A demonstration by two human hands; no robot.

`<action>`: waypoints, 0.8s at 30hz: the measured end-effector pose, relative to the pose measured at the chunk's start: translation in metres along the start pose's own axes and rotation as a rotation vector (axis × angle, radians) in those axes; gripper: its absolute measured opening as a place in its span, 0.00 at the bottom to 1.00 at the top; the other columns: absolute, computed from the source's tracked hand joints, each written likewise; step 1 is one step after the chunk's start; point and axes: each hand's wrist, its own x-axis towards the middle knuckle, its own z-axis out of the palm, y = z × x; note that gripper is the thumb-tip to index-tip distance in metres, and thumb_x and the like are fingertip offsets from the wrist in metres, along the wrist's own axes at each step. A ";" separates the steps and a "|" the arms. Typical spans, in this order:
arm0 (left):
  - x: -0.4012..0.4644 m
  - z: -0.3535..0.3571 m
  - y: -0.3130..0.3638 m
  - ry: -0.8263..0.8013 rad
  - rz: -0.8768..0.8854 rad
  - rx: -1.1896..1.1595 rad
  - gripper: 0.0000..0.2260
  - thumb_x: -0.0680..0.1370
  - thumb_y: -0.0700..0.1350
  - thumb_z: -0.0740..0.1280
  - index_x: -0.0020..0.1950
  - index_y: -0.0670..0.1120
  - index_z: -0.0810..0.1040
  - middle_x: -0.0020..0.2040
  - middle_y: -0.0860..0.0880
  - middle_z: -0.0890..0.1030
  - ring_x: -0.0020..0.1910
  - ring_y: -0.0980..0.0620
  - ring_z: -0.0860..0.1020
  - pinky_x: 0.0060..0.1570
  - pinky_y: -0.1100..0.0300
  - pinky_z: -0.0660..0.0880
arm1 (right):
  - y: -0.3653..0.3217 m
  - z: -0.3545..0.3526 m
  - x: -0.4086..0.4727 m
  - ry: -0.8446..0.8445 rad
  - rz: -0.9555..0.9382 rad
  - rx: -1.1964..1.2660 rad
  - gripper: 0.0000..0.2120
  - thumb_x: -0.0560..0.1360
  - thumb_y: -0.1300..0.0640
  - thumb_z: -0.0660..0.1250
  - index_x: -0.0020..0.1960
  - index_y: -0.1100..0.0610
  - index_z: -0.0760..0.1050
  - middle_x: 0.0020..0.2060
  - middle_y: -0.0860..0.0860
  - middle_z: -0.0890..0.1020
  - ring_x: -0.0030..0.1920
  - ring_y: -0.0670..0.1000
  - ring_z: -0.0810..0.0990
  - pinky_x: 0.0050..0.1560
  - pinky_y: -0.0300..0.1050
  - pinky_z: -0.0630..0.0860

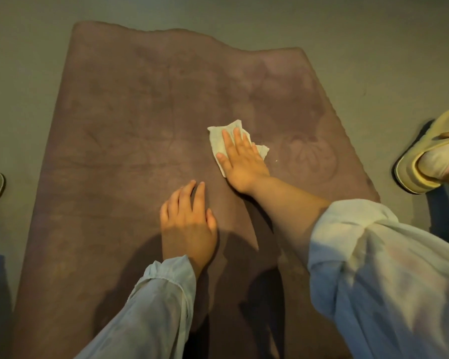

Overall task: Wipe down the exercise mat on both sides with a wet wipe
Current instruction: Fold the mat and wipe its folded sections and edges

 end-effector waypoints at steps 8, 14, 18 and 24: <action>-0.001 0.002 0.000 0.019 0.014 0.012 0.20 0.74 0.44 0.58 0.64 0.40 0.75 0.61 0.40 0.76 0.59 0.40 0.75 0.56 0.46 0.70 | 0.049 -0.021 -0.003 -0.009 0.137 -0.247 0.27 0.82 0.49 0.41 0.76 0.58 0.37 0.76 0.53 0.38 0.75 0.53 0.36 0.74 0.48 0.38; -0.002 0.003 0.001 0.046 0.016 0.011 0.20 0.74 0.44 0.59 0.64 0.39 0.75 0.61 0.40 0.76 0.59 0.40 0.74 0.57 0.45 0.69 | 0.079 -0.033 -0.011 0.002 0.237 -0.303 0.27 0.82 0.50 0.40 0.76 0.60 0.37 0.76 0.54 0.38 0.76 0.53 0.37 0.74 0.49 0.39; -0.002 0.003 0.002 0.038 0.011 0.005 0.21 0.74 0.44 0.58 0.64 0.39 0.75 0.62 0.40 0.75 0.60 0.39 0.73 0.57 0.45 0.68 | 0.106 -0.043 -0.025 0.016 0.349 -0.334 0.27 0.82 0.50 0.40 0.76 0.61 0.38 0.76 0.55 0.39 0.76 0.54 0.38 0.75 0.50 0.38; -0.001 0.000 0.003 -0.003 -0.014 -0.004 0.22 0.73 0.46 0.56 0.64 0.39 0.75 0.62 0.39 0.75 0.59 0.39 0.73 0.56 0.43 0.69 | 0.142 -0.055 -0.053 0.108 0.592 -0.402 0.30 0.81 0.49 0.42 0.75 0.68 0.42 0.75 0.62 0.41 0.75 0.59 0.37 0.74 0.52 0.36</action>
